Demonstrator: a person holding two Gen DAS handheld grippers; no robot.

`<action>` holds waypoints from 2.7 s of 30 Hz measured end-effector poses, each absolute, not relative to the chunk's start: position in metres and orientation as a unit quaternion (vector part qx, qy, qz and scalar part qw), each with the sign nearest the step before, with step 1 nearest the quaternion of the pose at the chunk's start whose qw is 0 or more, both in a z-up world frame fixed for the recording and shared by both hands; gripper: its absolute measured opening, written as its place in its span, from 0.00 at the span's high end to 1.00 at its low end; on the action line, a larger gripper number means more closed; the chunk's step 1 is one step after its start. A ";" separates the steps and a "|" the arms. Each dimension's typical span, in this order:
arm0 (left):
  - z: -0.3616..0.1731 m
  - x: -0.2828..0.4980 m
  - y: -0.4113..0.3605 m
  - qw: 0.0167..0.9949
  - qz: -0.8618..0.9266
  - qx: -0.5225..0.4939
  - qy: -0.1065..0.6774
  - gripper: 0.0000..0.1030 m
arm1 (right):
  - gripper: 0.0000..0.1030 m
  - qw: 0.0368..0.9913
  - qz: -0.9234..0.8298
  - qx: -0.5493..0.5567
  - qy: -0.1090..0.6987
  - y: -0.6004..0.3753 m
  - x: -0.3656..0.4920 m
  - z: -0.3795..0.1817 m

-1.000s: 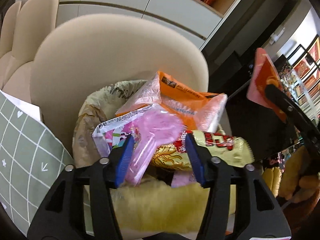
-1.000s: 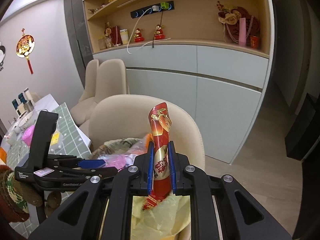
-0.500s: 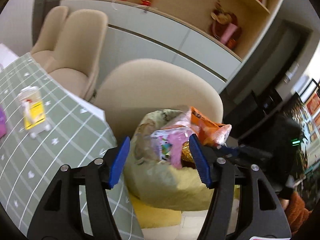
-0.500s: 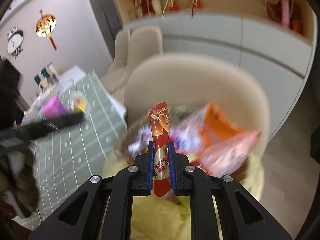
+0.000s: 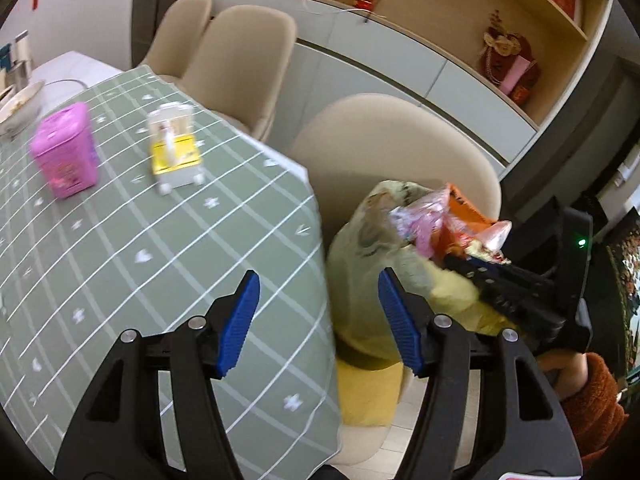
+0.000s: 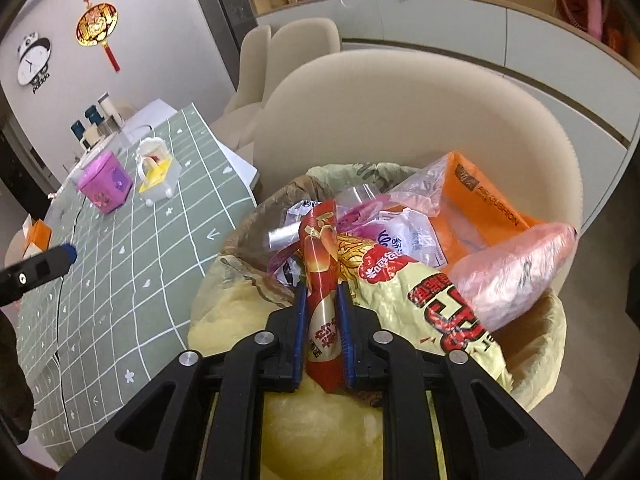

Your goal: Collect trash

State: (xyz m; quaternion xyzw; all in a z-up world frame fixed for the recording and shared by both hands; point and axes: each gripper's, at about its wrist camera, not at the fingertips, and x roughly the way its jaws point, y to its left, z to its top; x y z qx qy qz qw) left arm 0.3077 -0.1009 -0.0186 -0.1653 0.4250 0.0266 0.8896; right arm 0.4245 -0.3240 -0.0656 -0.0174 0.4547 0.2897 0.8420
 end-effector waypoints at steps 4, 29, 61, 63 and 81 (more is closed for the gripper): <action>-0.016 0.294 -0.092 0.894 0.027 -0.157 0.419 0.38 | 0.66 0.857 0.275 -0.032 0.435 -0.326 0.411 -0.052; 0.026 0.058 -0.069 0.951 0.084 -0.012 0.299 0.14 | 0.53 0.915 0.237 0.015 0.325 -0.274 0.107 0.019; 0.035 -0.005 -0.063 0.957 0.092 -0.011 0.276 0.14 | 0.53 0.936 0.206 0.005 0.285 -0.264 0.045 0.036; 0.035 -0.005 -0.064 0.957 0.090 -0.010 0.276 0.14 | 0.53 0.936 0.205 0.007 0.286 -0.265 0.045 0.036; 0.032 -0.001 -0.063 0.956 0.082 -0.010 0.281 0.14 | 0.53 0.938 0.198 0.006 0.285 -0.267 0.045 0.038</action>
